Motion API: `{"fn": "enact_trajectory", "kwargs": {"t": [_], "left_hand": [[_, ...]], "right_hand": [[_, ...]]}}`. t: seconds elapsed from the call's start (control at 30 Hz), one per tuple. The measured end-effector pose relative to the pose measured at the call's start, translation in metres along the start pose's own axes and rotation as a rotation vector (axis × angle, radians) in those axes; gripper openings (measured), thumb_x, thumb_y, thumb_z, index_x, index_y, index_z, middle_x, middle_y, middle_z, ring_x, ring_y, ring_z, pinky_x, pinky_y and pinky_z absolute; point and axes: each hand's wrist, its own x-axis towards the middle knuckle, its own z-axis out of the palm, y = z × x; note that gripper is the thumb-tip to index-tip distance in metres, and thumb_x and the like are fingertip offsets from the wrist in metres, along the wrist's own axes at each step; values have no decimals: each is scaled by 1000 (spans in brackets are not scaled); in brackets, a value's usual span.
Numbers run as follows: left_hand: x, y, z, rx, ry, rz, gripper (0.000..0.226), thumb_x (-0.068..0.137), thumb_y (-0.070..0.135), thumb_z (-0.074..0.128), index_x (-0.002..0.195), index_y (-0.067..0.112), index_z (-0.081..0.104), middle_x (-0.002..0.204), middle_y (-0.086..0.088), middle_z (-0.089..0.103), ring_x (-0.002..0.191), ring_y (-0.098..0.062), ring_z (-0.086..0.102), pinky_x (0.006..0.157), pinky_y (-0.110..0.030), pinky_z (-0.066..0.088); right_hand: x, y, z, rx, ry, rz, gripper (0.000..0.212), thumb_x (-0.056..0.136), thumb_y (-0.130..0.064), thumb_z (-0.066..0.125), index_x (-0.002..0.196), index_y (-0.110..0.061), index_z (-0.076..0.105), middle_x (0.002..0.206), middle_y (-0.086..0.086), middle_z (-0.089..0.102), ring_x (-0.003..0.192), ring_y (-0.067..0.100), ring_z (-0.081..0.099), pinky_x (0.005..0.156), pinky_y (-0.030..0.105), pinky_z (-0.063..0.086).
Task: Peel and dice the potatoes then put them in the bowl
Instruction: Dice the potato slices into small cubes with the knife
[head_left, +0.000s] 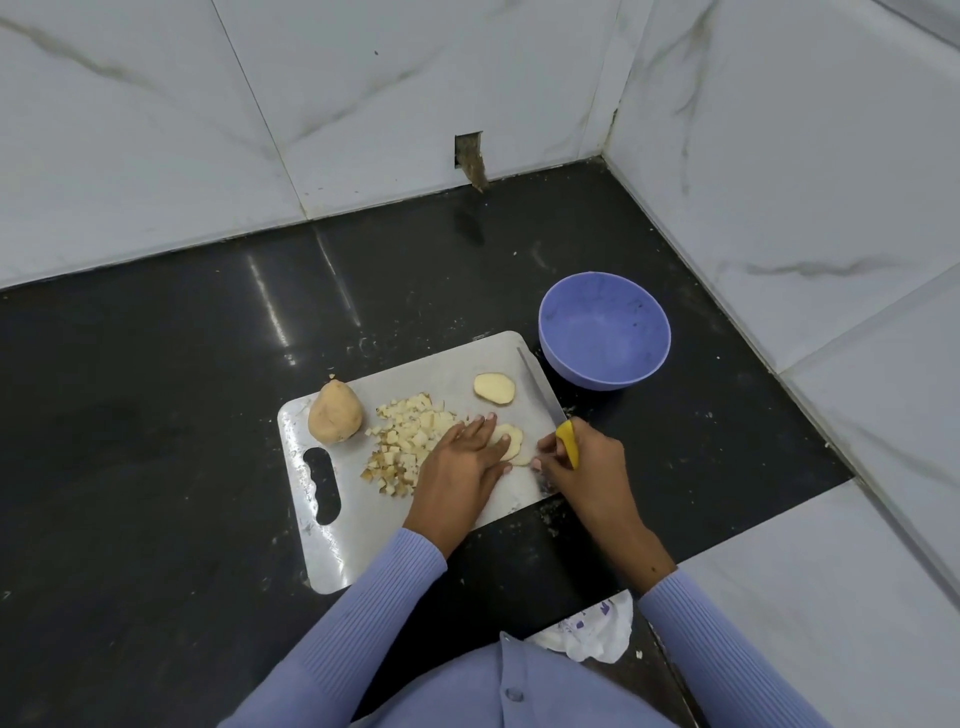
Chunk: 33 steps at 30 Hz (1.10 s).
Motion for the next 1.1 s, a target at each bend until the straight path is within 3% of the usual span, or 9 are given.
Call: {"fn": "enact_trajectory", "kwargs": {"t": [0.17,0.23,0.37,0.5,0.6,0.67,0.77,0.93,1.1], "left_hand": [[-5,7,3,-17,66,-1,26,74,9,74,99,4,74,113,-17,67,101,-29,67,89,-40,49],[-8,13,4,-11,61,-24,27,76,16,69,99,4,74,113,-16,67,100,-28,67,87,-38,51],[-5,13,3,-68,59,-71,28,68,11,84,93,4,76,108,-16,69,93,-29,70,79,-42,55],[-3,11,-1,-124,66,-44,27,67,10,84,92,4,76,107,-16,69,93,-31,69,72,-45,59],[-7,8,0,-105,63,-9,36,65,13,86,97,1,74,111,-19,67,98,-32,67,81,-45,55],[-8,7,1,-110,77,4,32,69,15,79,97,2,74,112,-20,66,99,-33,67,82,-46,53],[-6,8,1,-79,96,31,23,72,15,68,91,6,76,108,-18,68,95,-31,69,76,-44,57],[-5,6,0,-87,101,16,21,76,18,66,92,11,77,111,-14,68,98,-28,68,77,-41,58],[-4,7,2,-37,115,51,19,75,12,73,92,6,76,107,-14,69,95,-27,69,76,-36,57]], "right_hand": [[-2,-8,9,14,37,26,26,71,-9,81,73,-9,55,77,-4,67,72,10,65,65,23,54],[1,-10,11,23,44,46,30,70,-9,82,70,-12,52,73,-4,67,69,7,65,63,18,52],[7,-13,9,13,4,123,32,68,-10,81,71,-11,49,69,-1,67,62,10,65,58,22,52],[11,-20,0,-37,-59,165,34,68,-10,81,71,-9,47,63,1,58,53,7,53,45,13,41],[14,-22,0,18,-132,209,33,72,-7,80,74,-6,47,68,14,66,48,11,62,48,23,52],[16,-20,5,-59,-102,187,32,72,-10,80,72,-5,49,72,17,67,56,17,66,52,26,53],[14,-19,9,-47,-61,169,30,76,-8,76,71,-8,47,74,16,67,58,13,66,48,18,49],[10,-17,9,-112,-70,127,35,72,-14,78,68,-16,43,71,2,69,68,16,65,63,32,53],[8,-15,12,-47,-54,154,30,73,-16,78,74,-10,49,69,3,68,65,17,66,63,37,56]]}}
